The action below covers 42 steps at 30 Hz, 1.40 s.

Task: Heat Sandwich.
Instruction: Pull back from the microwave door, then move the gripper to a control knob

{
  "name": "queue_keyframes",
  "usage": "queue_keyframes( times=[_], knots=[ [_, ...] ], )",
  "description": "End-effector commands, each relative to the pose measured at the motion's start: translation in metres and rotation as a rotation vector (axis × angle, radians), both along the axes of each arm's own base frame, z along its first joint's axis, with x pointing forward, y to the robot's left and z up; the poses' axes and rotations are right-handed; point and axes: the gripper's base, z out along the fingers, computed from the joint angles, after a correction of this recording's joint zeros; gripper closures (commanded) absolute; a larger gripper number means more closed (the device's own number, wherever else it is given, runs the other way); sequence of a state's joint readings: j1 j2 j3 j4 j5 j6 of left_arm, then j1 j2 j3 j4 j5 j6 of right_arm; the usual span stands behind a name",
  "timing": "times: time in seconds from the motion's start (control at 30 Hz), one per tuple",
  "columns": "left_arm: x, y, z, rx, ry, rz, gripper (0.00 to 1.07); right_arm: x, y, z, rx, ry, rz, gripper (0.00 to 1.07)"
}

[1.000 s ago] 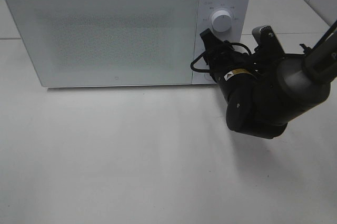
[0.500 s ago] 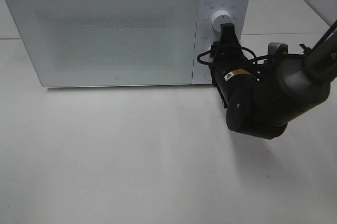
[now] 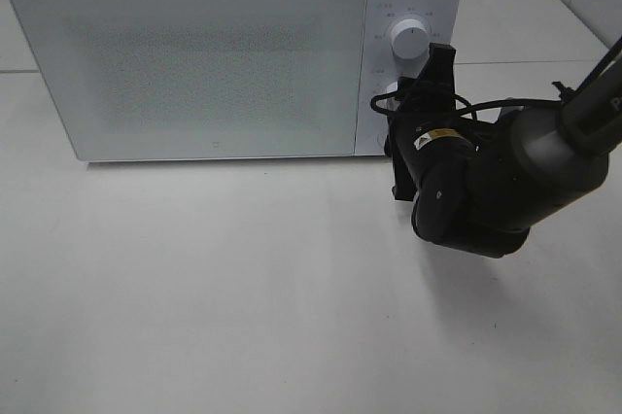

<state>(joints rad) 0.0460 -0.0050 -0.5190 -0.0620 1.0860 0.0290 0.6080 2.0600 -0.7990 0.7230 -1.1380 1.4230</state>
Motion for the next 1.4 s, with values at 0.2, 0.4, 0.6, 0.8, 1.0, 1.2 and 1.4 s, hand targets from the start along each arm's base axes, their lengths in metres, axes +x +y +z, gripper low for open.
queue_keyframes(
  times=[0.2,0.4,0.6,0.8,1.0,1.2,1.4],
  knots=[
    [-0.002,0.0,0.0,-0.004,-0.025,0.005,0.09,0.003,0.004,0.01,-0.036,-0.074,0.033,0.92],
    [-0.002,0.0,0.0,-0.004,-0.025,0.005,0.09,0.003,0.003,0.014,-0.055,-0.108,0.025,0.84],
    [-0.002,0.0,0.0,-0.004,-0.025,0.005,0.09,0.003,0.003,0.017,-0.105,-0.119,0.027,0.69],
    [-0.002,0.0,0.0,-0.004,-0.025,0.005,0.09,0.0,0.0,0.022,-0.19,-0.122,0.039,0.51],
    [-0.002,0.0,0.0,-0.005,-0.024,0.005,0.09,-0.007,-0.002,0.022,-0.237,-0.067,0.074,0.35],
    [-0.002,0.0,0.0,-0.005,-0.024,0.005,0.09,-0.018,-0.006,0.025,-0.326,-0.004,0.134,0.32],
    [-0.002,0.0,0.0,-0.005,-0.024,0.005,0.09,-0.036,-0.01,0.029,-0.457,0.079,0.263,0.32]
  ],
)
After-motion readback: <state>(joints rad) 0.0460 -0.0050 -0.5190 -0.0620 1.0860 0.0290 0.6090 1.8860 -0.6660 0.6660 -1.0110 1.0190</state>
